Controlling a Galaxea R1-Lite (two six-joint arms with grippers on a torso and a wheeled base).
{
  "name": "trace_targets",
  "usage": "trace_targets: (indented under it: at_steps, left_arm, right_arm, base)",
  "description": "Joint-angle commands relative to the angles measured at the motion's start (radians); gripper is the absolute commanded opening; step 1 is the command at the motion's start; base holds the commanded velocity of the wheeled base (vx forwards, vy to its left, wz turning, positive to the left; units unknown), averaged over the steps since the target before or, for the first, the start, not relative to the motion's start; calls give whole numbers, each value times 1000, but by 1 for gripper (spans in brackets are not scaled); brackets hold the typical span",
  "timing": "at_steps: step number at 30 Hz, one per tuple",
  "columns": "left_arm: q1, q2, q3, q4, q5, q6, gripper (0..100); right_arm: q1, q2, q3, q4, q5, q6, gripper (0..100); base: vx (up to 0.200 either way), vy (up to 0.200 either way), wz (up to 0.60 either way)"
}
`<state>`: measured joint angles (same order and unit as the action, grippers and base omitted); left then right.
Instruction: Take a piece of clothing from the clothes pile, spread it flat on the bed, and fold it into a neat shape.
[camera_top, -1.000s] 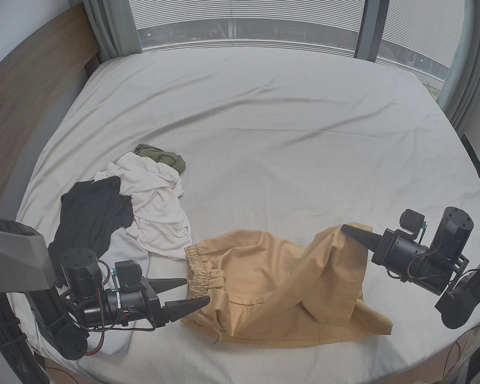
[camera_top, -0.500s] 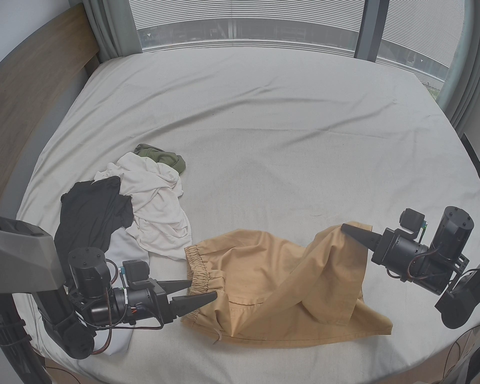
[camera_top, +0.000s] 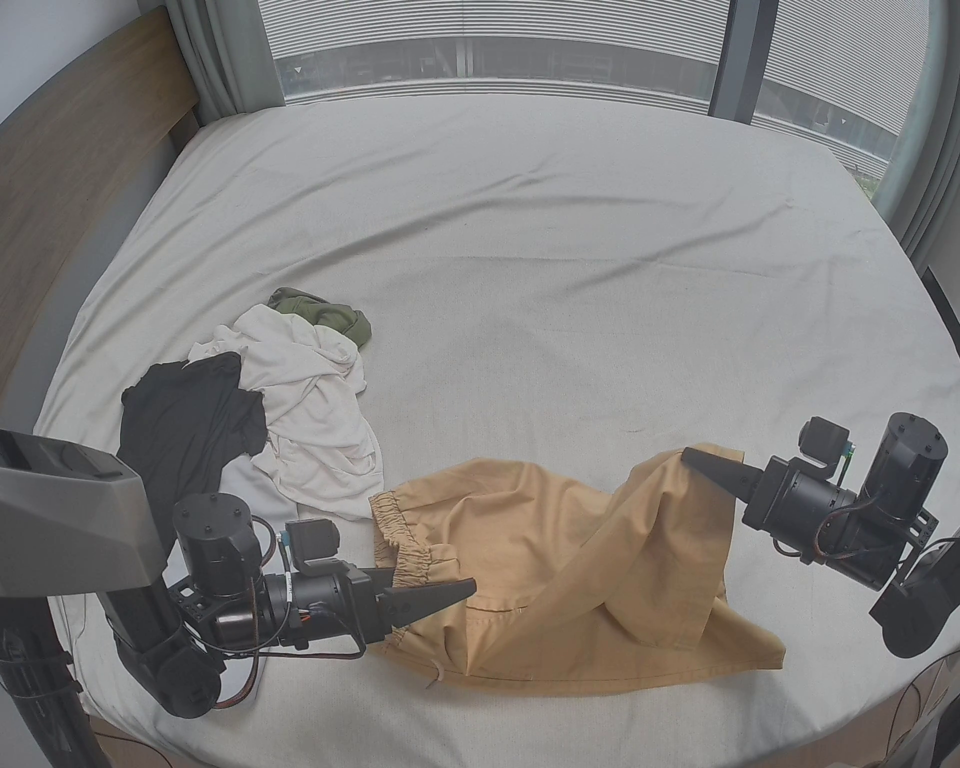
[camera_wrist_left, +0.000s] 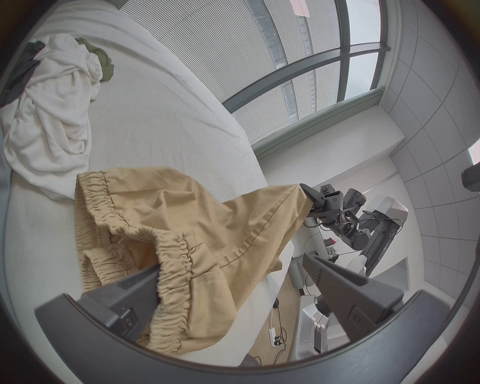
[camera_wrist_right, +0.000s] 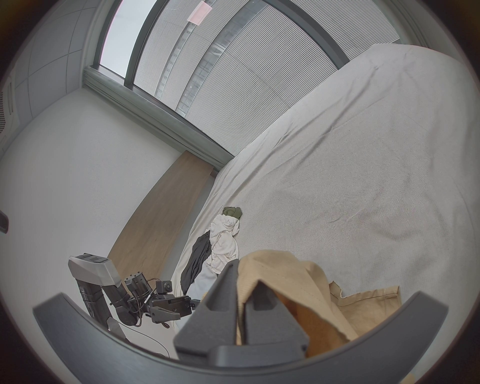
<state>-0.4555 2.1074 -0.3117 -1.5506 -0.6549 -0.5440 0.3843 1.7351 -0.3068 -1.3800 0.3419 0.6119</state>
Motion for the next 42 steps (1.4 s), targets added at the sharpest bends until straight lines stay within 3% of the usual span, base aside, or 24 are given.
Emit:
trace_targets:
  at_steps: [1,8,12,16,17,42]
  left_arm:
    - [-3,42,-20,0,0,-2,100]
    - [-25,98,-90,0,78,-17,100]
    - [-25,101,-118,0,80,-24,100]
    - [-25,89,-133,-2,81,-94,100]
    - [-23,89,-135,-2,81,-102,0]
    - [43,-58,-89,-3,81,-100,0]
  right_arm:
    - [2,0,-2,1,0,0,0]
    - [7,0,0,-1,0,0,0]
    - [7,0,2,-1,0,0,0]
    - [8,0,2,-1,0,0,0]
    - [8,0,2,-1,0,0,0]
    - [-35,-75,-8,7,37,2,0]
  base:
    - [0,0,0]
    - [0,0,0]
    - [0,0,0]
    - [0,0,0]
    - [0,0,0]
    - [0,0,0]
